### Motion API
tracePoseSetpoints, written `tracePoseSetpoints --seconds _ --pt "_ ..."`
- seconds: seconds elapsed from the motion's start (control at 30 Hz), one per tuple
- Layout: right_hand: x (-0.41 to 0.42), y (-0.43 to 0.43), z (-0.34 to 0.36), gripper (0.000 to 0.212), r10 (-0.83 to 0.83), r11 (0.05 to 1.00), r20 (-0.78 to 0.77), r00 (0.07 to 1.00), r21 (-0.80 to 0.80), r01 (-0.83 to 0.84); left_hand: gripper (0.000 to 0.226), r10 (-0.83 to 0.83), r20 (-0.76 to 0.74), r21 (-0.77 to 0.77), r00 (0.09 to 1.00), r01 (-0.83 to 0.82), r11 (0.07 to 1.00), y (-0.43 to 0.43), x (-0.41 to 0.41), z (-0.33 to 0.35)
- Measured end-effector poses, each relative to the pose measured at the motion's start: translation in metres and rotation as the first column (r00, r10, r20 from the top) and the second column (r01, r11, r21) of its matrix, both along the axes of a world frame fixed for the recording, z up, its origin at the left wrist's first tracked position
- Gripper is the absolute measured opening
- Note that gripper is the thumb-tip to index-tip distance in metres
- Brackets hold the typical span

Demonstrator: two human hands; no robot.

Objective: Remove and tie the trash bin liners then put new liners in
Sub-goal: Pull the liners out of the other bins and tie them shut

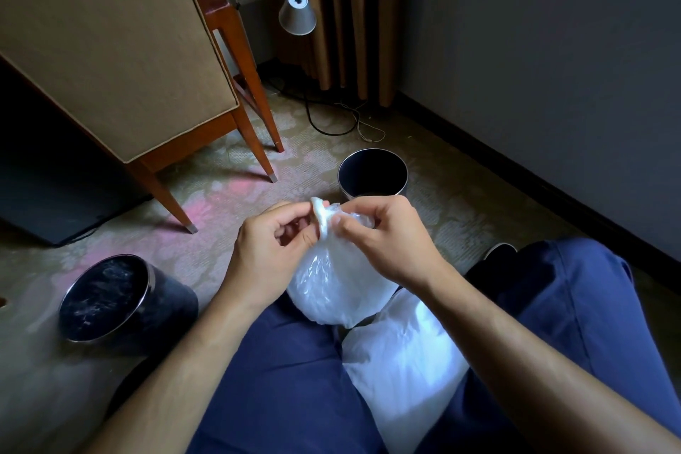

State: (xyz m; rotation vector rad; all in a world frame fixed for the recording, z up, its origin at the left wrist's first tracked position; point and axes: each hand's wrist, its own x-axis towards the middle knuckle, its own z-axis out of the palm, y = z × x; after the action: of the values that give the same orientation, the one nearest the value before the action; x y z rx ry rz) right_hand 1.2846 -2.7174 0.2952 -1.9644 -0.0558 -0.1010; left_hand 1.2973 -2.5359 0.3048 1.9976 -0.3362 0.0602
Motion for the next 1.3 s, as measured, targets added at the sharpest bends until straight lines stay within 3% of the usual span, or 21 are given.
tracePoseSetpoints --seconds 0.1,0.23,0.4,0.47,0.6,0.7,0.8,0.87,1.03,1.13,1.3 --pt "-0.001 0.001 0.004 0.012 0.006 0.996 -0.061 0.998 0.087 -0.001 0.026 -0.043 0.038 0.097 0.998 0.039 0.995 0.004 -0.001 0.0" --pt "-0.002 -0.001 0.01 0.018 0.134 0.955 -0.164 0.977 0.286 -0.083 0.027 -0.071 0.079 0.235 0.994 0.051 0.971 0.007 -0.001 0.006" --pt "-0.001 -0.009 0.01 0.023 0.256 0.958 -0.131 0.958 0.169 -0.233 0.017 -0.119 0.192 0.417 0.974 0.028 0.909 0.01 0.002 0.014" --pt "0.001 -0.014 0.011 0.018 0.193 0.98 -0.122 0.974 0.081 -0.184 0.01 -0.077 0.186 0.374 0.98 0.002 0.927 0.009 0.0 0.014" --pt "0.004 -0.013 0.02 0.019 0.13 0.987 -0.118 0.984 -0.076 -0.139 0.006 -0.051 0.032 0.196 0.998 0.043 0.98 0.0 -0.005 0.012" --pt "0.004 -0.008 0.028 0.019 0.208 0.973 -0.157 0.965 0.132 -0.188 0.01 -0.059 -0.104 0.042 0.993 0.063 0.997 -0.007 -0.006 0.016" --pt "0.002 -0.004 0.029 0.021 0.319 0.89 -0.21 0.924 0.403 -0.216 0.015 -0.089 -0.206 -0.095 0.975 0.071 0.993 -0.01 -0.007 0.02" --pt "0.0 -0.004 0.025 0.02 0.365 0.854 -0.232 0.901 0.47 -0.225 0.017 -0.121 -0.251 -0.151 0.96 0.084 0.985 -0.012 -0.007 0.02" --pt "0.004 -0.014 0.011 0.028 0.424 0.866 -0.174 0.889 0.366 -0.342 0.018 -0.278 -0.425 -0.353 0.861 0.125 0.927 -0.012 -0.009 0.02" --pt "0.006 -0.022 0.015 0.028 0.456 0.878 -0.094 0.885 0.209 -0.43 0.012 -0.362 -0.509 -0.444 0.781 0.122 0.888 -0.012 -0.004 0.025" --pt "0.012 -0.039 0.021 0.025 0.435 0.89 0.013 0.9 -0.159 -0.427 0.016 -0.357 -0.6 -0.347 0.716 0.17 0.922 -0.013 0.006 0.034"
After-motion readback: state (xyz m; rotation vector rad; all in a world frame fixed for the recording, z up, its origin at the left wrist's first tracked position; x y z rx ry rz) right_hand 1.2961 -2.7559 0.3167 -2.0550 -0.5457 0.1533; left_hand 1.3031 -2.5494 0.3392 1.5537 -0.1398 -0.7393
